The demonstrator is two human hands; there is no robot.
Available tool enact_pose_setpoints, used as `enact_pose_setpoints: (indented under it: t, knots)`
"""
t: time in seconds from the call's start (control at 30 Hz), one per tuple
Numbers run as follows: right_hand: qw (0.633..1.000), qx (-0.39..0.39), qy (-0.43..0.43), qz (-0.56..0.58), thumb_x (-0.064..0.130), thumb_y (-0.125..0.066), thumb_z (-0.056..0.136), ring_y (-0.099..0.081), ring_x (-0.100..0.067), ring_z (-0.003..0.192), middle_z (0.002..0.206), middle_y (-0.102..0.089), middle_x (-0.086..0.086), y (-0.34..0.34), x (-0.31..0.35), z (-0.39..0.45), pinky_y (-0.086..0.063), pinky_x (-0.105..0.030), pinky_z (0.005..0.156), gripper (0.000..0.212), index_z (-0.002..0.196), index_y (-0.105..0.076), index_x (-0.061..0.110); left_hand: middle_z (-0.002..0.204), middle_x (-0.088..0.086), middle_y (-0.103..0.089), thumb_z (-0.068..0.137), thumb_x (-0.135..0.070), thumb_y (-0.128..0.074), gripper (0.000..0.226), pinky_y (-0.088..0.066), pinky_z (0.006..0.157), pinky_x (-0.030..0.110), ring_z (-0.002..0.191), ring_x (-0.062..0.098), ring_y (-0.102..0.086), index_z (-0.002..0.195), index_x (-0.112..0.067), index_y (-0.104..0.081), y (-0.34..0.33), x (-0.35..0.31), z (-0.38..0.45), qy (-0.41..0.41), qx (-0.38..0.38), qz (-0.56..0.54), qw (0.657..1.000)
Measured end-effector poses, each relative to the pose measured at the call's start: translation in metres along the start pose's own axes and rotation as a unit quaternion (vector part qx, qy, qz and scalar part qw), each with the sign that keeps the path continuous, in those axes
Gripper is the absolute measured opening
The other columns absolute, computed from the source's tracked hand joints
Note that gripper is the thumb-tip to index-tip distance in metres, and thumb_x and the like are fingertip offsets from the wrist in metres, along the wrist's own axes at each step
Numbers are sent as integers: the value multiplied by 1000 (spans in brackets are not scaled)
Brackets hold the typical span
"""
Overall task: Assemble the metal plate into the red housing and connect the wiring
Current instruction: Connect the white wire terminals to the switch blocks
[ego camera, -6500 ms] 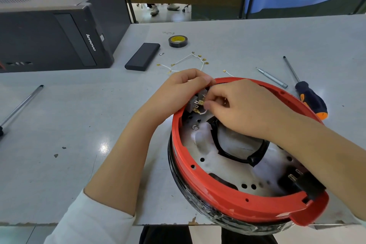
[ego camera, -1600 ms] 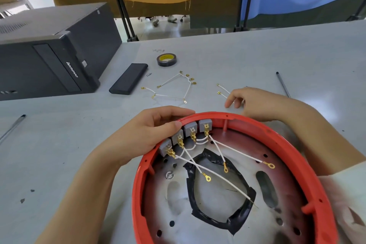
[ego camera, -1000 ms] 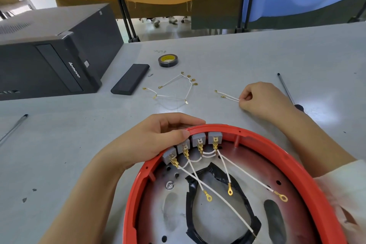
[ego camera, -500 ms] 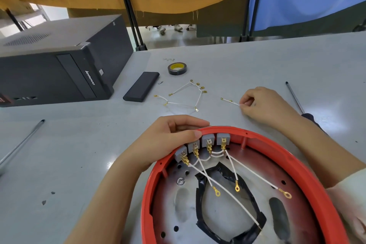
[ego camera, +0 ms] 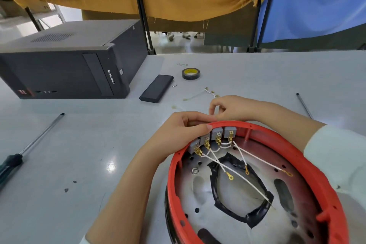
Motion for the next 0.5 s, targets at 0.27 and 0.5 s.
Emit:
enact_pose_setpoints:
  t: [0.27, 0.5]
  knots:
    - [986, -77, -18, 144, 24, -58, 93, -66, -12, 64, 78, -71, 7, 26, -15, -39, -44, -20, 53, 5, 87, -58, 25, 95, 1, -78, 92, -12, -64, 19, -55, 79, 25, 84, 12, -72, 104, -23, -75, -3, 0, 4, -11, 5, 9, 1000]
    - [903, -230, 47, 361, 7, -58, 92, -72, -19, 71, 85, -74, -6, 69, 9, -114, -56, -22, 58, 3, 90, -60, 9, 94, -7, -77, 92, -16, -65, 18, -51, 71, 12, 85, 4, -72, 103, -26, -75, -1, -6, 4, -31, 2, 35, 999]
Point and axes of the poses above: each hand's wrist, its own z-axis towards the middle knuckle, its own y-axis out of the back of the hand, x = y × z, the point moved 9 cm from there along z, towards the middle knuckle
